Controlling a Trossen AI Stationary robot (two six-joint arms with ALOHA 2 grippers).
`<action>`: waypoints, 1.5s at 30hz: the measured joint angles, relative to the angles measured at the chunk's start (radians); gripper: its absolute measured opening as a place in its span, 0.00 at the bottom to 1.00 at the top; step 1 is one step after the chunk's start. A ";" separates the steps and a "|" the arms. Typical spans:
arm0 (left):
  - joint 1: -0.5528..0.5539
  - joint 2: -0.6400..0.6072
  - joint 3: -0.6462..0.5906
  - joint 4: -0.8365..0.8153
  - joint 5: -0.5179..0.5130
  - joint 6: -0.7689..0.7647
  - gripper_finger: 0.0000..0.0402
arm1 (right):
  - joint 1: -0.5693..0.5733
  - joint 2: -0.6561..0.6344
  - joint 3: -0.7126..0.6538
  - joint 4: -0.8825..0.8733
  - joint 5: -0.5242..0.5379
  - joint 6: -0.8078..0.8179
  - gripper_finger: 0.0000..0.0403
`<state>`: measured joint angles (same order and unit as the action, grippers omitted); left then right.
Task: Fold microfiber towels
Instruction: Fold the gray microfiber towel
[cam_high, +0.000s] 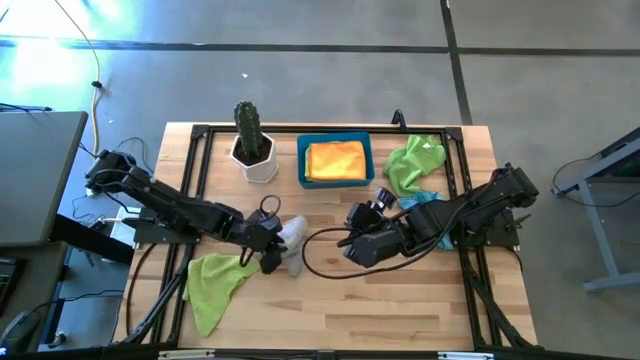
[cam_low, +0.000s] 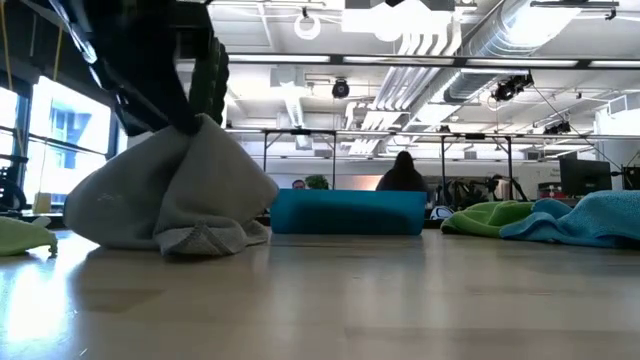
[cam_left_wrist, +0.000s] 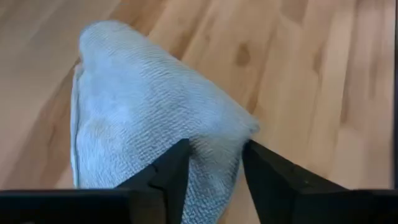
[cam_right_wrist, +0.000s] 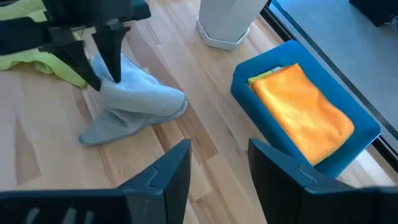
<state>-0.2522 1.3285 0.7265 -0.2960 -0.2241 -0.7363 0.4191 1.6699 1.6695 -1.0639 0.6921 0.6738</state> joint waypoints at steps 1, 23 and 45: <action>-0.013 0.000 0.000 0.006 0.000 0.062 0.37 | 0.000 0.000 0.000 -0.002 -0.003 -0.001 0.38; -0.157 0.116 0.112 0.106 -0.051 0.262 0.37 | 0.000 0.001 -0.001 -0.077 -0.014 0.000 0.38; -0.172 0.443 0.111 0.222 -0.096 0.144 0.37 | 0.000 0.002 -0.001 -0.093 -0.012 0.006 0.38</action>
<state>-0.4244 1.7716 0.8379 -0.0736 -0.3201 -0.5919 0.4187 1.6714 1.6688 -1.1567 0.6804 0.6801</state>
